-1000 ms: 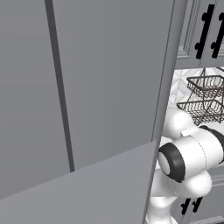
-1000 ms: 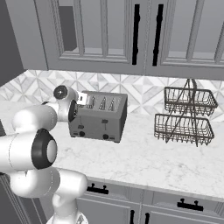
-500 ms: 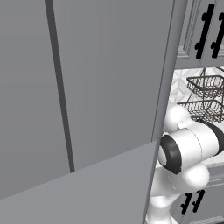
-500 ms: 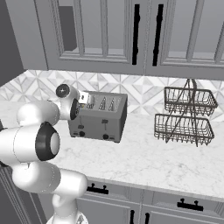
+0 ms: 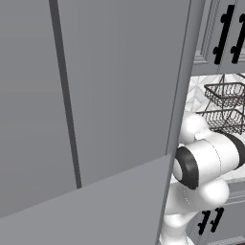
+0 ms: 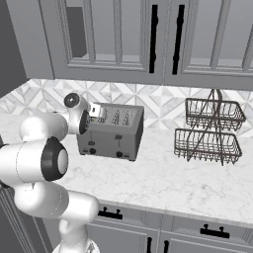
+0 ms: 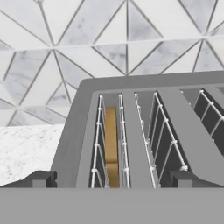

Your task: Start the toaster. Once the lever pops up, take the bread to the plate on the dining counter.

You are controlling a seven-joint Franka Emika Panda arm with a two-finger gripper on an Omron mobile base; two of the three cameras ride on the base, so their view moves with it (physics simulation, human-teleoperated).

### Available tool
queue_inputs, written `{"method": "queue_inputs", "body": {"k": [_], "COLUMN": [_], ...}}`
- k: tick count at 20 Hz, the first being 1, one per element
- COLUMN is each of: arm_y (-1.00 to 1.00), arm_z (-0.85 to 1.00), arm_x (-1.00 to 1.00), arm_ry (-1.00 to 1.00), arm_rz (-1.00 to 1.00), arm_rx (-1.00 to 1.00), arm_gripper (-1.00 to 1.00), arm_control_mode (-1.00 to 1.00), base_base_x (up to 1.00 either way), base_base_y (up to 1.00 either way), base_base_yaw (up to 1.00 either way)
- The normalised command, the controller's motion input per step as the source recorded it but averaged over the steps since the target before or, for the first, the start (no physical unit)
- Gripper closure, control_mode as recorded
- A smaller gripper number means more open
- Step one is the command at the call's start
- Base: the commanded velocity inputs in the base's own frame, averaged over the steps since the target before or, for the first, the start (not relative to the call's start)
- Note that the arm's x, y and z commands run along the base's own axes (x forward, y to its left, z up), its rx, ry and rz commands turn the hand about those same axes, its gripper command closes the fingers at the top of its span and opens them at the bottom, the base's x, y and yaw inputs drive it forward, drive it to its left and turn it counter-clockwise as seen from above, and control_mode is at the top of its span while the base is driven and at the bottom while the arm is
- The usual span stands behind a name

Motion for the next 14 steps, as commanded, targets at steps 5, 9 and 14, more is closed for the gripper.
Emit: {"method": "queue_inputs", "body": {"k": [5, 9, 14], "arm_y": [0.00, 0.00, 0.00], "arm_z": [-0.01, -0.04, -0.05], "arm_x": [0.01, 0.00, 0.00], "arm_ry": [0.04, 0.03, 0.01], "arm_rz": [0.00, 0.00, 0.00], "arm_rx": [0.00, 0.00, 0.00], "arm_gripper": [-1.00, -1.00, -1.00], "arm_control_mode": [-1.00, -1.00, -1.00], "base_base_x": [0.00, 0.00, 0.00], "base_base_y": [0.00, 0.00, 0.00], "base_base_yaw": [0.00, 0.00, 0.00]}}
